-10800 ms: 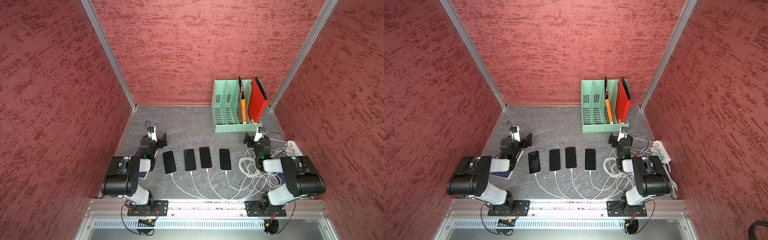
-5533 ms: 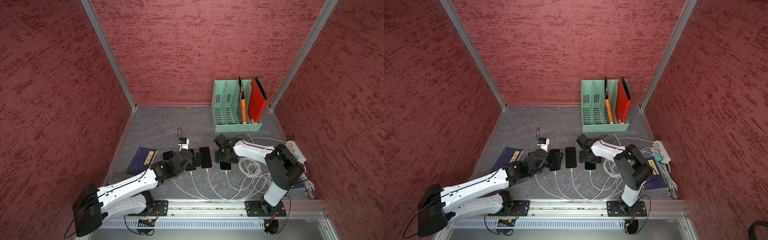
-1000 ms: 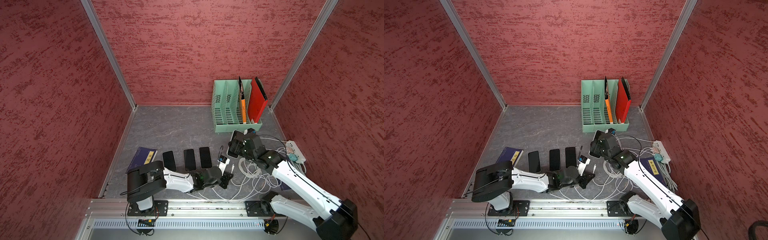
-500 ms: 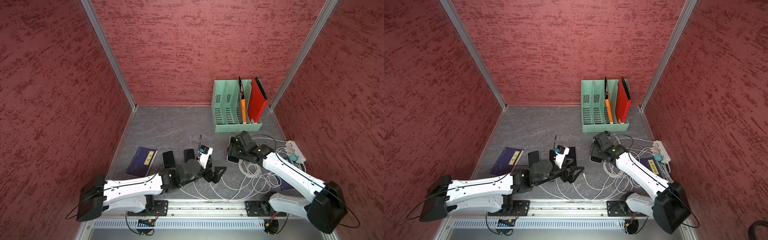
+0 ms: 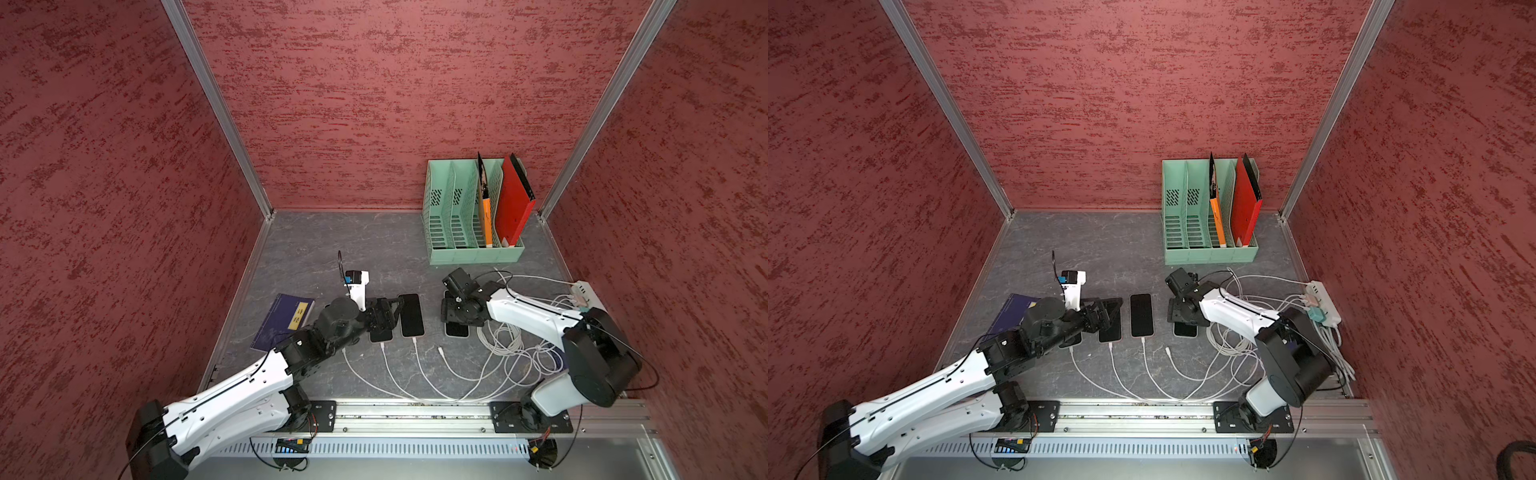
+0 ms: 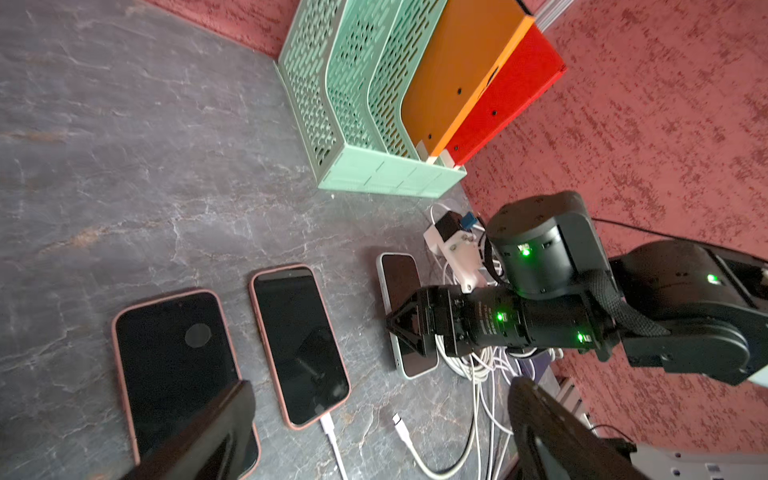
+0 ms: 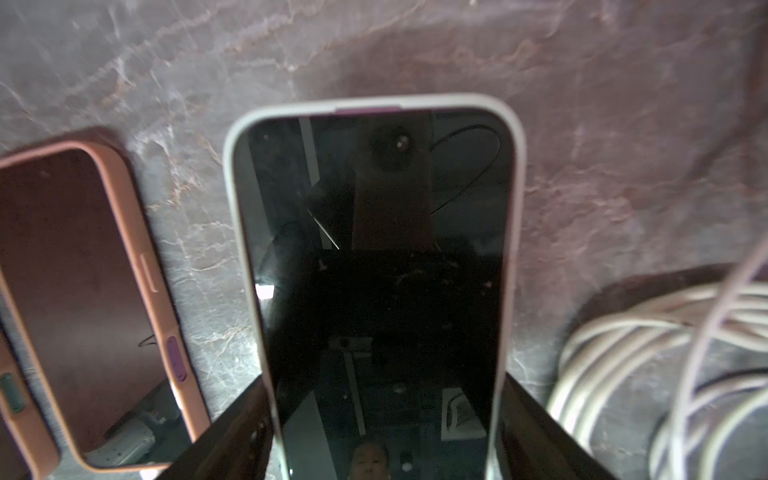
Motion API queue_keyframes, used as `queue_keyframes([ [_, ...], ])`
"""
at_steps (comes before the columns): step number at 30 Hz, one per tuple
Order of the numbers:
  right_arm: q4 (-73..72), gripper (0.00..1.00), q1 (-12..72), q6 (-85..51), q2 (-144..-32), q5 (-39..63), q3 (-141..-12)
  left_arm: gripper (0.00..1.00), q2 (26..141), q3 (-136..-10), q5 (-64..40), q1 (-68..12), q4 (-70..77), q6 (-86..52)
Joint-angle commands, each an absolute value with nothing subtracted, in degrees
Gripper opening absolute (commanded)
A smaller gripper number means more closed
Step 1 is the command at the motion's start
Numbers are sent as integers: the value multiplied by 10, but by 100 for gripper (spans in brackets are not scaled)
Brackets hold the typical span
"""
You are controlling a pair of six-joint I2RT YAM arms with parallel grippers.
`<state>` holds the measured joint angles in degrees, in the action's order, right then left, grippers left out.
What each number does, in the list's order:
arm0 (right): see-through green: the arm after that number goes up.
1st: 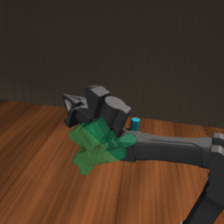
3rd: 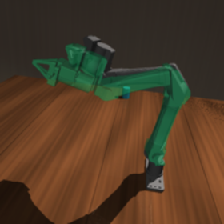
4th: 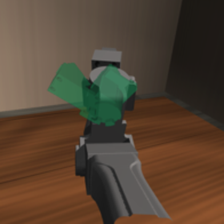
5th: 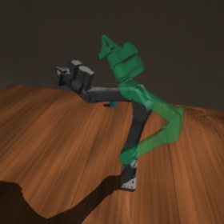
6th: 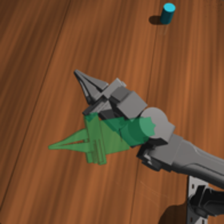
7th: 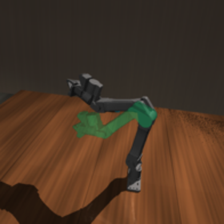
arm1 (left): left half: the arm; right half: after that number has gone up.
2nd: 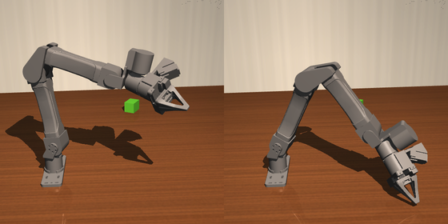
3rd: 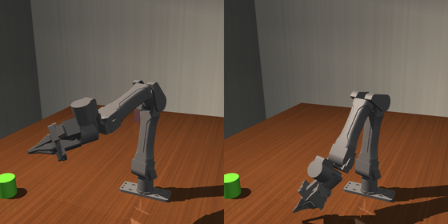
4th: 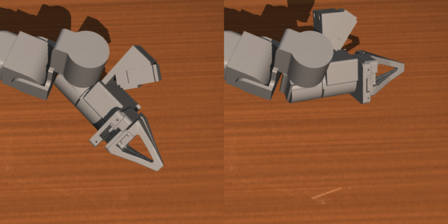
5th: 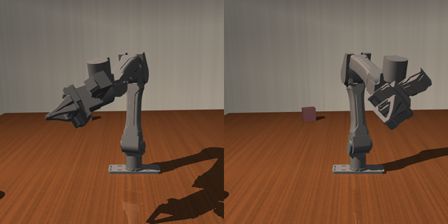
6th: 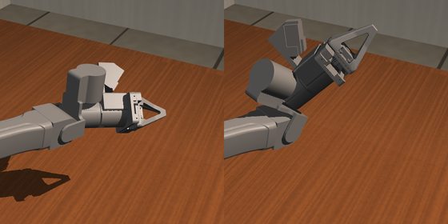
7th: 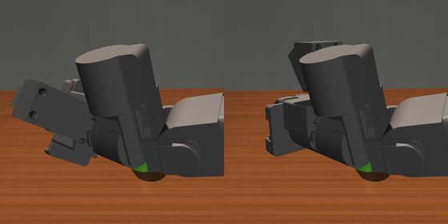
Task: Unplug the charging cable from the phone
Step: Place the phone at the center of the board, then pick up the phone at the center of the board.
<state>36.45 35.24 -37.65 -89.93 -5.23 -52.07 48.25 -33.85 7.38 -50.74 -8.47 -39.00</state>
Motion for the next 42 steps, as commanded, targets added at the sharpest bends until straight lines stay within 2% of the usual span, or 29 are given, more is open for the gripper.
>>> queue_keyframes([
  [1,341,39,358,-368,-917,-47,-548,99,496,-342,52,-508,-108,-394],
  [3,336,49,359,-367,-925,-47,-548,100,503,-341,60,-514,-112,-395],
  [4,333,57,359,-368,-929,-44,-548,100,508,-341,66,-517,-116,-395],
  [5,330,82,359,-368,-932,-38,-549,100,513,-342,69,-521,-120,-394],
  [6,330,96,361,-367,-935,-36,-550,100,518,-345,74,-524,-127,-393],
  [7,332,98,361,-367,-936,-38,-551,100,526,-350,78,-528,-136,-392],
  [15,359,98,368,-365,-907,-70,-567,100,632,-418,108,-558,-176,-376],
  [22,501,99,392,-470,-819,-234,-599,100,798,-540,143,-563,-283,-429],
  [27,496,98,387,-519,-715,-294,-528,100,881,-596,135,-563,-312,-472],
  [35,396,98,371,-466,-529,-151,-451,100,983,-679,135,-564,-365,-504],
  [42,418,98,371,-456,-502,-139,-455,100,974,-693,119,-560,-354,-492],
])
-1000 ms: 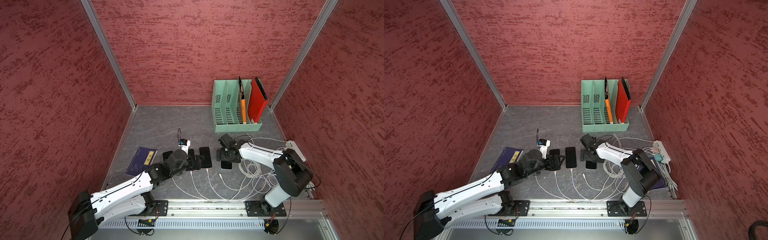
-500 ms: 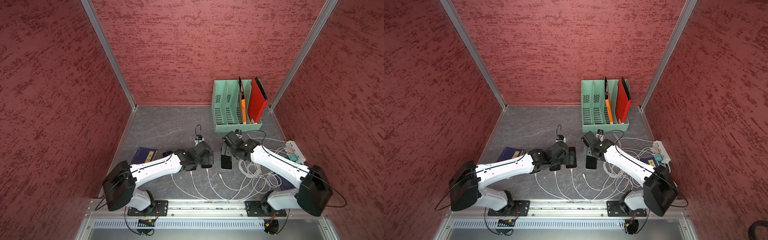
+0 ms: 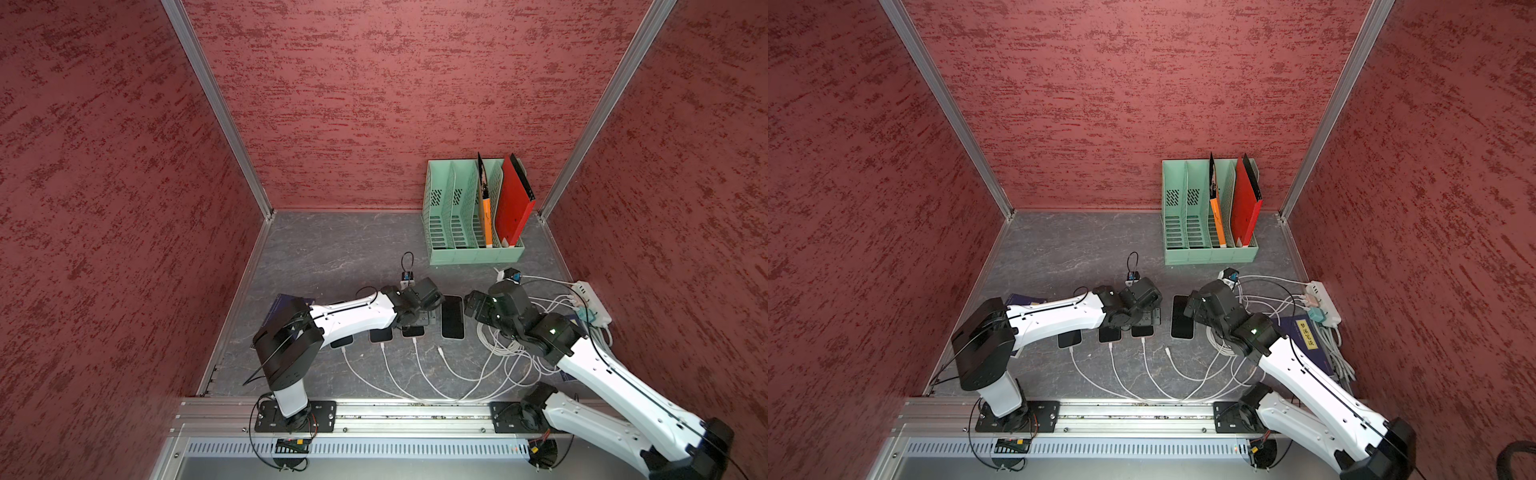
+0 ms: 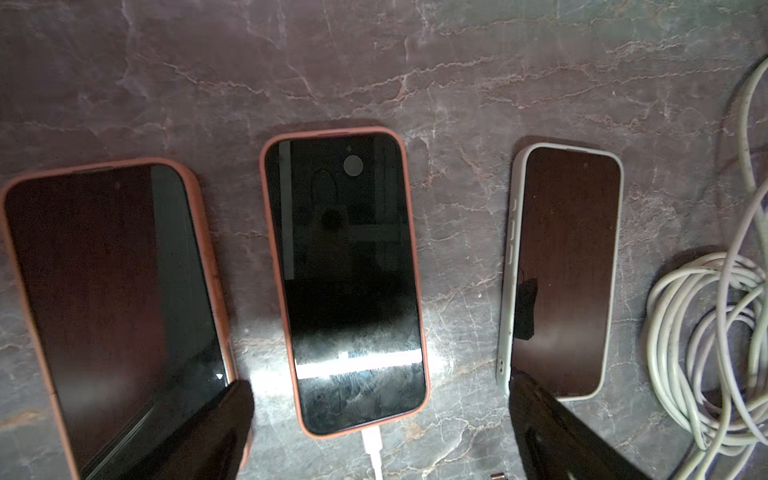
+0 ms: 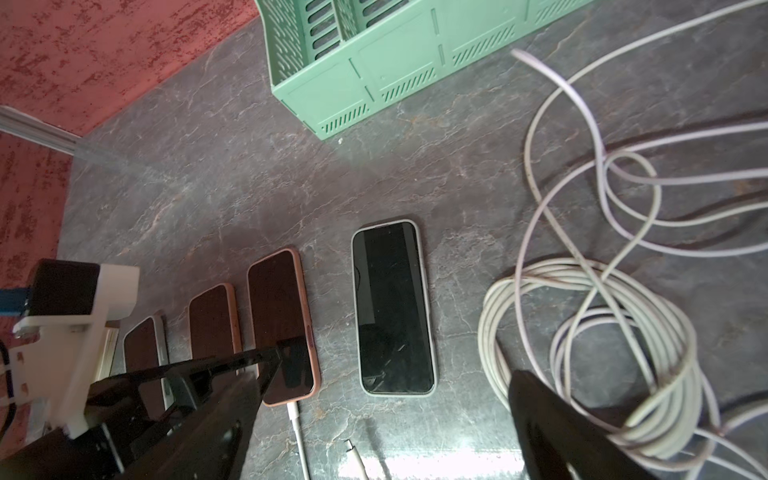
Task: Unplug the charging cable from the phone
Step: Pick up the phone at the center of the board.
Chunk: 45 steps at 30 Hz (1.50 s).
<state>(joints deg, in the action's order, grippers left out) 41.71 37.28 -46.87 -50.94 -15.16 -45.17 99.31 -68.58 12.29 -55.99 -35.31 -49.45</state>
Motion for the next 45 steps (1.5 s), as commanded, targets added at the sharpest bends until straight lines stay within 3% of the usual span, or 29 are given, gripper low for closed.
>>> queue_keyframes([
  [1,420,98,371,-456,-497,-140,-454,98,966,-690,115,-558,-350,-490],
  [4,422,98,371,-456,-482,-141,-450,92,931,-660,79,-551,-298,-481],
  [8,429,98,370,-455,-468,-145,-453,100,858,-611,48,-548,-225,-458],
  [15,429,98,358,-445,-465,-142,-456,100,760,-500,-82,-519,-47,-461],
  [19,418,98,348,-441,-474,-134,-458,100,755,-466,-143,-485,15,-502],
  [33,406,98,331,-443,-480,-113,-449,100,775,-427,-207,-452,122,-579],
  [38,405,98,328,-444,-480,-108,-443,100,780,-478,-147,-462,-8,-529],
  [45,423,98,325,-451,-505,-121,-456,100,946,-724,116,-529,-348,-423],
])
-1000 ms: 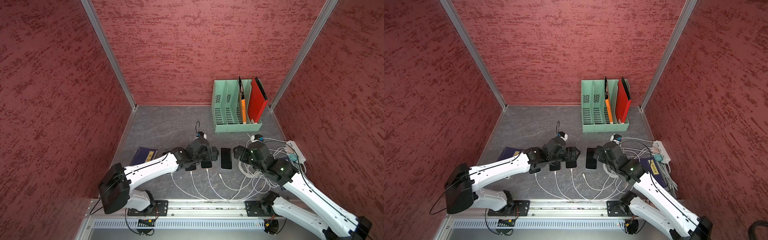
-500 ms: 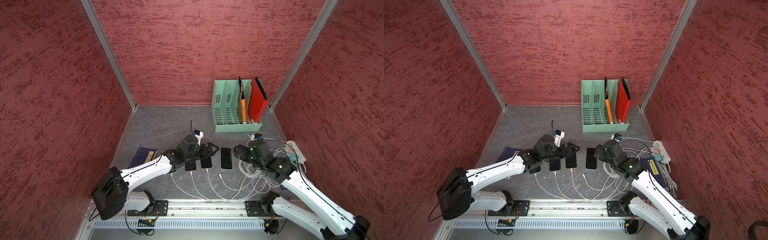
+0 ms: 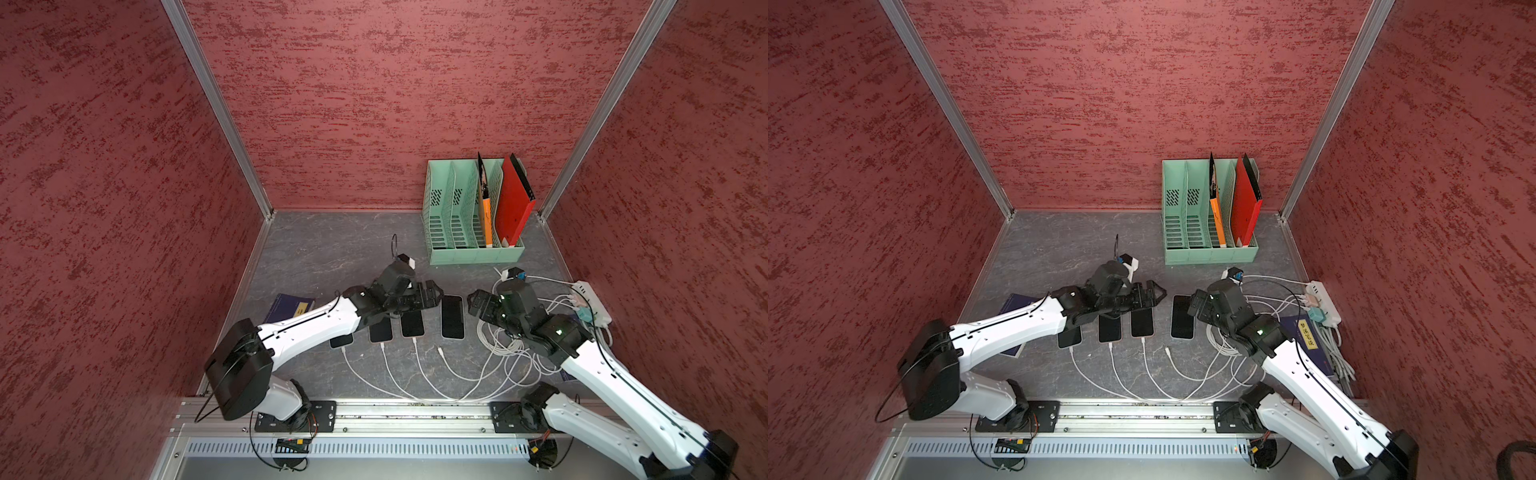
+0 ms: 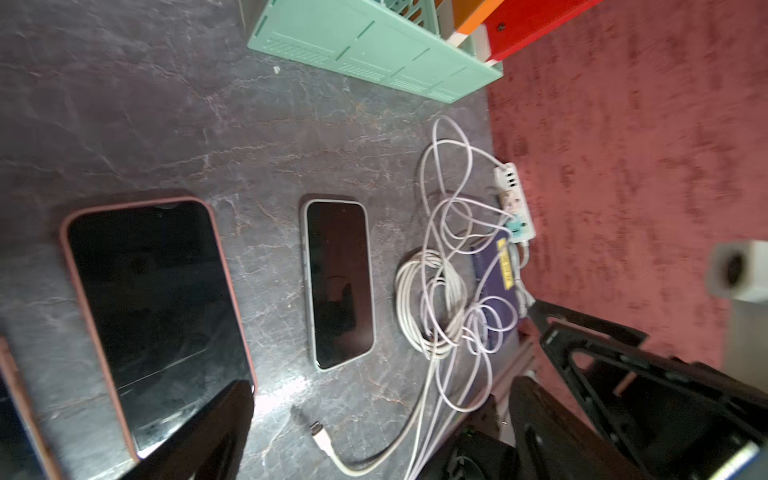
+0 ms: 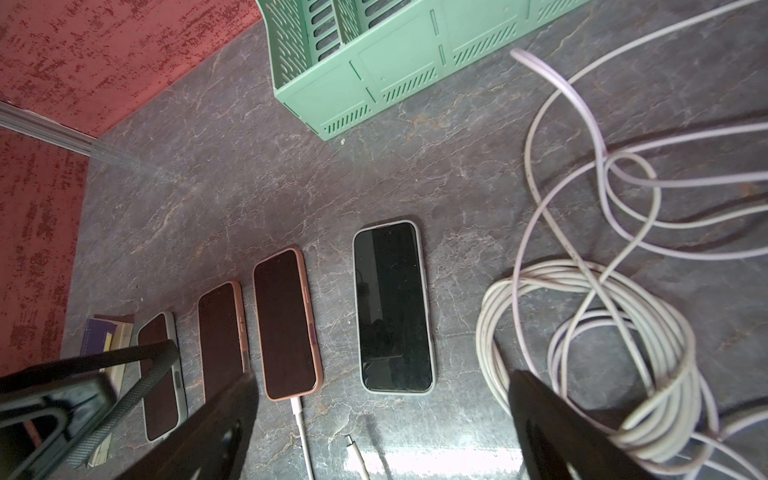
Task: Unplug the charging cable from the phone
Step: Pick up the phone at the center of the board.
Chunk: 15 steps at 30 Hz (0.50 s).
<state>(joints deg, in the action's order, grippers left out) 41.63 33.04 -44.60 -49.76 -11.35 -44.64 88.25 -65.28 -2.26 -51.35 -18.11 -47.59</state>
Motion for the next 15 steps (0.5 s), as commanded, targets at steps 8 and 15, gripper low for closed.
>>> queue_keyframes([
  [8,464,98,321,-460,-479,-137,-463,100,1076,-843,152,-539,-472,-463],
  [15,470,98,314,-460,-474,-133,-460,100,1084,-820,156,-534,-473,-517],
])
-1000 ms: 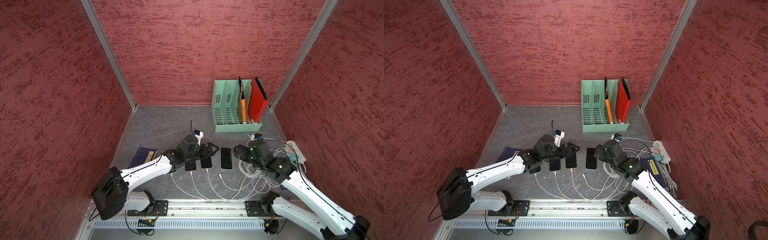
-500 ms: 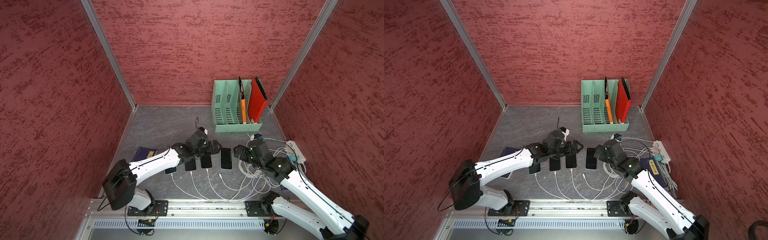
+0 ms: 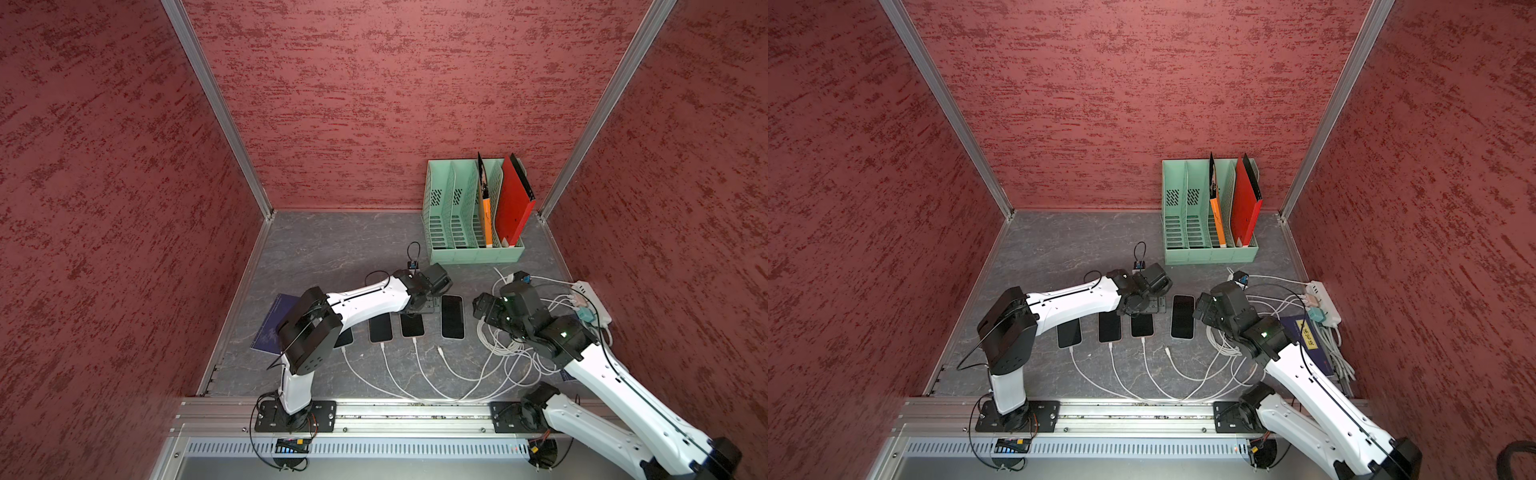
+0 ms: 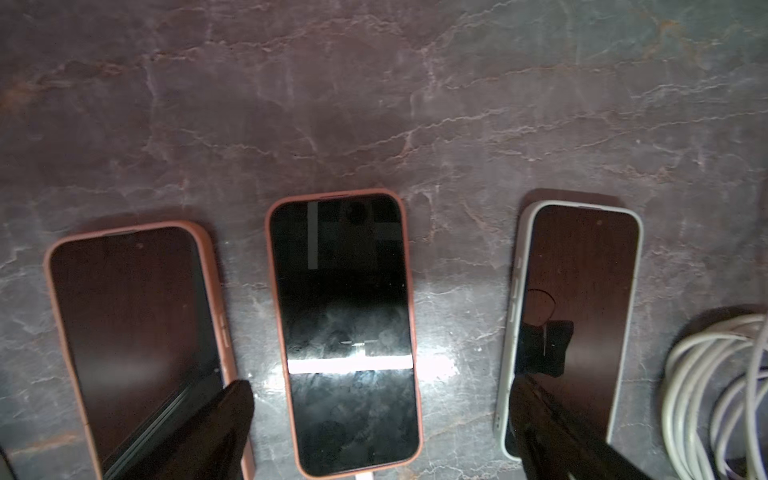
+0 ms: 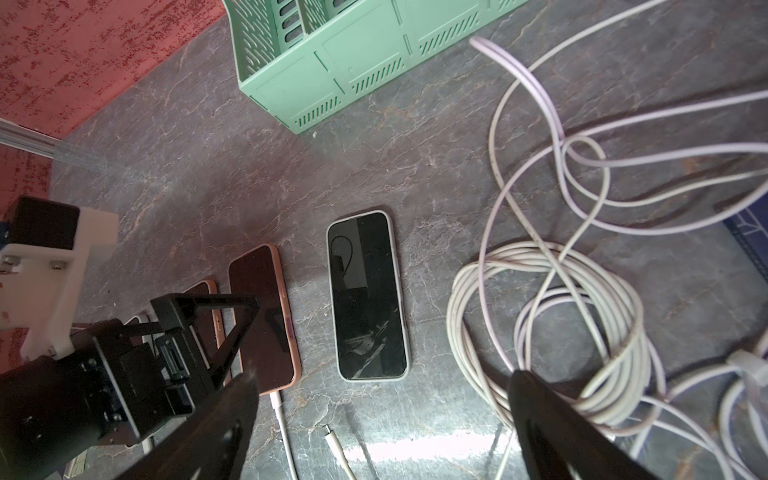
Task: Unplug the charging cable from the phone
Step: Pick up the phone at the center of the board.
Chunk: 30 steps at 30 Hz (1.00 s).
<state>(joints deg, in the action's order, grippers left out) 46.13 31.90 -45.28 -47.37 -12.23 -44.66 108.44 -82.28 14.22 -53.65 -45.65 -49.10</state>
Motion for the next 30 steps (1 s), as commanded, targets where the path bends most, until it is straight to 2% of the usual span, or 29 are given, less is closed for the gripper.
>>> queue_keyframes([
  [1,468,98,313,-460,-476,-130,-460,100,1092,-822,150,-534,-474,-519],
  [30,452,98,312,-447,-473,-86,-455,100,1184,-831,101,-528,-480,-532],
])
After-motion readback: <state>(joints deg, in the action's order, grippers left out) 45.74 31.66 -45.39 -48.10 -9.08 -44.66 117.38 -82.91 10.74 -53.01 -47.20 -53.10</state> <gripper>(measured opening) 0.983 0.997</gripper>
